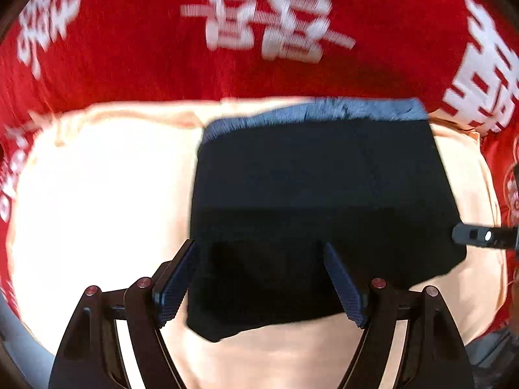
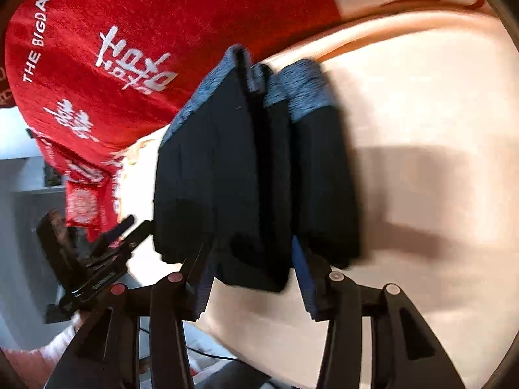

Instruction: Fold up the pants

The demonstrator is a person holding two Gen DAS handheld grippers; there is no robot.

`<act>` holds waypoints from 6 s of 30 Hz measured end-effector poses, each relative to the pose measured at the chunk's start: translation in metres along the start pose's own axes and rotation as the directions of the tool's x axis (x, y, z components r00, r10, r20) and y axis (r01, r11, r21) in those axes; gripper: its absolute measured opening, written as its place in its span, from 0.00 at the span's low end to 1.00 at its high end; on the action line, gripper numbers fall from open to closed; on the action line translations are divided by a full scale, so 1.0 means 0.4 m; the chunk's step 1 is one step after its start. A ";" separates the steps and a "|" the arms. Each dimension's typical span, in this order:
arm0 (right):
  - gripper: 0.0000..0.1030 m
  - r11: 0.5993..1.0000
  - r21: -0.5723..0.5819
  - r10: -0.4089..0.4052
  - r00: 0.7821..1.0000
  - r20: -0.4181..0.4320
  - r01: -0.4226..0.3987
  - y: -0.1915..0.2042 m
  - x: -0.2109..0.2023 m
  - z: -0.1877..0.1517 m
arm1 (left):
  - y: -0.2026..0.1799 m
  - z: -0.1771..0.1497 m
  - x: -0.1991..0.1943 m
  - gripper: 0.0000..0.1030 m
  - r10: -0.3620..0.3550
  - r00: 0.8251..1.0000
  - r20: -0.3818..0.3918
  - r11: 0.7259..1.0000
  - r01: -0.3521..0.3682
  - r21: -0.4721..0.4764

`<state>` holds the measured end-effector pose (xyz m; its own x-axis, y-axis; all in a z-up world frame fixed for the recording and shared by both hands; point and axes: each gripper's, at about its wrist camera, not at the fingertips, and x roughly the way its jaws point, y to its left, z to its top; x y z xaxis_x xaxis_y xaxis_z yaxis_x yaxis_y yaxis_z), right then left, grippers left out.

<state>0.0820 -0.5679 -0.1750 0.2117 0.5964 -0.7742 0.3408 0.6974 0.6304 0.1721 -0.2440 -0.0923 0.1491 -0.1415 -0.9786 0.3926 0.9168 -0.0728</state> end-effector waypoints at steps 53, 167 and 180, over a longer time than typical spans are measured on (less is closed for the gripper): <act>0.56 0.860 -0.066 -0.500 0.862 0.084 0.506 0.194 0.080 -0.139 | 0.000 -0.052 -0.034 1.00 0.024 0.998 -0.055 0.993 -0.018 0.115; 0.36 0.949 0.104 0.296 0.955 0.033 -0.298 -0.035 -0.026 0.030 | 0.132 0.071 -0.020 0.53 -0.428 0.900 -0.080 0.904 0.427 -0.031; 0.36 0.935 0.159 0.320 0.947 0.012 -0.317 -0.032 -0.044 -0.145 | 0.137 -0.108 -0.093 0.53 -0.398 0.909 -0.126 0.917 0.392 -0.066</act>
<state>0.0208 -0.5645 -0.1663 0.3203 0.7834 -0.5327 0.3971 0.3995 0.8263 0.1488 -0.1722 -0.0683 -0.1353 -0.4460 -0.8847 0.3584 0.8104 -0.4634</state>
